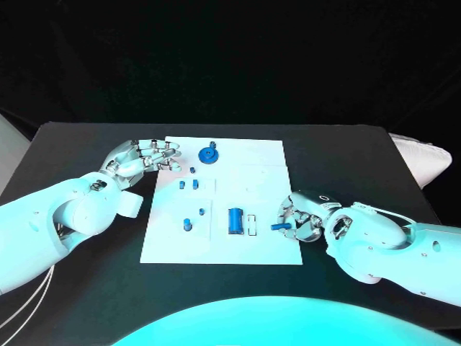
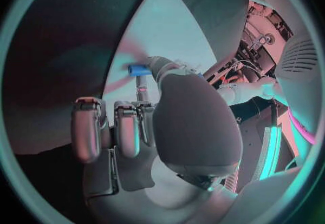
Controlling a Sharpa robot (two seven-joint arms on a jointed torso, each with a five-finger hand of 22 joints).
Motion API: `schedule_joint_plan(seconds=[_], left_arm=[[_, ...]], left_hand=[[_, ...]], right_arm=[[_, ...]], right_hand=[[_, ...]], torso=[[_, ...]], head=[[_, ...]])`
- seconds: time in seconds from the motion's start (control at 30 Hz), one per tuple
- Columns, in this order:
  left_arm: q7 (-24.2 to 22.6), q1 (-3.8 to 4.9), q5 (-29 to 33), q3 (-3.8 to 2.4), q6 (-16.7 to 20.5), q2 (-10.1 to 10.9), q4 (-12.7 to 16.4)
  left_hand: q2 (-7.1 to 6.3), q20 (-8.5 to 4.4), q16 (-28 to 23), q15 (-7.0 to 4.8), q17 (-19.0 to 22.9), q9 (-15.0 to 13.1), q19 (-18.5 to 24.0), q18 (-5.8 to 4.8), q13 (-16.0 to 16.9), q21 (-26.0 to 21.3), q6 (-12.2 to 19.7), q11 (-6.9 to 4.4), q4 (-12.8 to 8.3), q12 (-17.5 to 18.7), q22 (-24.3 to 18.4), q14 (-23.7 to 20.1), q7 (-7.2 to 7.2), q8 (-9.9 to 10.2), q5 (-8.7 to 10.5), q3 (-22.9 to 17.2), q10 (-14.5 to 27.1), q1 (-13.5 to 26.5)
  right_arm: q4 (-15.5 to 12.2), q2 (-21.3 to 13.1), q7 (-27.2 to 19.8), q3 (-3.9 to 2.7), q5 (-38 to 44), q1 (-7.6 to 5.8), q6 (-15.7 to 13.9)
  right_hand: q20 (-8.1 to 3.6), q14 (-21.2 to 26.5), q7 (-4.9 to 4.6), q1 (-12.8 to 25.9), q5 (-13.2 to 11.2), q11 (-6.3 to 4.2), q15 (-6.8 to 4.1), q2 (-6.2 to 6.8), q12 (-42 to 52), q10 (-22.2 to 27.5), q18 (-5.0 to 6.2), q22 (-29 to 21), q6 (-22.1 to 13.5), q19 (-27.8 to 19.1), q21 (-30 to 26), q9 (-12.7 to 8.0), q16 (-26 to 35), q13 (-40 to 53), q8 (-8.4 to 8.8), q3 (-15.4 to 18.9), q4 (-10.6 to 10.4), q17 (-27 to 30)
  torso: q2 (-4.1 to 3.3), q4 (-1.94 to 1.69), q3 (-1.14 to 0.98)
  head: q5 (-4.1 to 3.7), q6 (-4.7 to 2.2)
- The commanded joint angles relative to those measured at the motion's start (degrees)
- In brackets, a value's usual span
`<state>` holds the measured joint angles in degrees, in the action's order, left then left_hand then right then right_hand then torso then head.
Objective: Assemble the parts on the task board
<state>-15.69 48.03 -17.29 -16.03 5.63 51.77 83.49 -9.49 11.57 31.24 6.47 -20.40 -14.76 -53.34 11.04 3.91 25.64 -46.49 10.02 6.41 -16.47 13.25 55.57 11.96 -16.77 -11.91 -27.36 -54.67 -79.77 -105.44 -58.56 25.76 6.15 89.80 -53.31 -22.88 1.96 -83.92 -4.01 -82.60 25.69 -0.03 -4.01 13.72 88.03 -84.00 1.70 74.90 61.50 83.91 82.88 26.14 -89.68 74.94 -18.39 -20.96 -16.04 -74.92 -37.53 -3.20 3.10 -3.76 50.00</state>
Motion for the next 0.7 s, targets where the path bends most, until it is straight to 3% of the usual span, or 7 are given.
schedule_joint_plan(seconds=[0.03,0.3,0.7], left_arm=[[-0.40,-0.01,0.22,-0.05,-0.75,-0.04,0.17],[-0.37,-0.01,0.21,-0.05,-0.73,-0.04,0.16],[-0.33,-0.01,0.21,-0.05,-0.77,-0.12,0.23]], left_hand=[[0.34,0.25,-0.38,0.05,-0.06,0.09,0.07,-0.75,0.06,-0.20,0.29,0.17,0.33,-0.29,-0.05,-0.26,2.09,-0.21,-0.15,-0.14,0.38,0.20],[0.35,0.25,-0.39,0.04,-0.09,0.10,0.05,-0.74,0.06,-0.23,0.31,0.16,0.32,-0.31,-0.07,-0.27,2.07,-0.24,-0.16,-0.16,0.41,0.15],[0.35,0.25,-0.39,0.04,-0.09,0.10,0.05,-0.74,0.06,-0.23,0.31,0.16,0.32,-0.31,-0.07,-0.27,2.07,-0.24,-0.16,-0.16,0.41,0.15]], right_arm=[[-0.77,-0.01,-0.11,0.24,-4.00,-0.18,-0.33],[-2.39,0.49,-1.13,0.13,-7.96,-1.71,-3.05],[-0.94,4.06,1.29,0.11,-9.73,-2.07,-2.93]], right_hand=[[-0.38,-6.08,0.23,1.63,1.03,-0.58,-0.32,-0.62,0.44,-5.23,-0.51,13.24,0.03,5.03,0.54,0.67,-0.32,14.28,-0.63,-1.21,0.03,-15.08],[-0.48,-6.08,0.38,5.05,0.80,-0.69,-0.41,-0.78,1.04,-5.54,-0.68,13.55,-0.31,5.20,1.45,1.47,-0.32,14.58,-1.31,-2.71,-0.15,-15.08],[-0.49,-6.08,0.37,9.17,-1.80,-0.67,-0.40,-0.80,1.16,-5.61,-0.66,13.59,-0.64,5.19,1.37,2.01,-0.32,14.65,-1.70,-3.14,-0.36,-15.08]], torso=[[0.00,0.02,0.02],[0.04,-0.05,0.08],[-0.02,-0.08,0.04]], head=[[0.11,0.00],[0.07,0.00],[0.11,0.00]])
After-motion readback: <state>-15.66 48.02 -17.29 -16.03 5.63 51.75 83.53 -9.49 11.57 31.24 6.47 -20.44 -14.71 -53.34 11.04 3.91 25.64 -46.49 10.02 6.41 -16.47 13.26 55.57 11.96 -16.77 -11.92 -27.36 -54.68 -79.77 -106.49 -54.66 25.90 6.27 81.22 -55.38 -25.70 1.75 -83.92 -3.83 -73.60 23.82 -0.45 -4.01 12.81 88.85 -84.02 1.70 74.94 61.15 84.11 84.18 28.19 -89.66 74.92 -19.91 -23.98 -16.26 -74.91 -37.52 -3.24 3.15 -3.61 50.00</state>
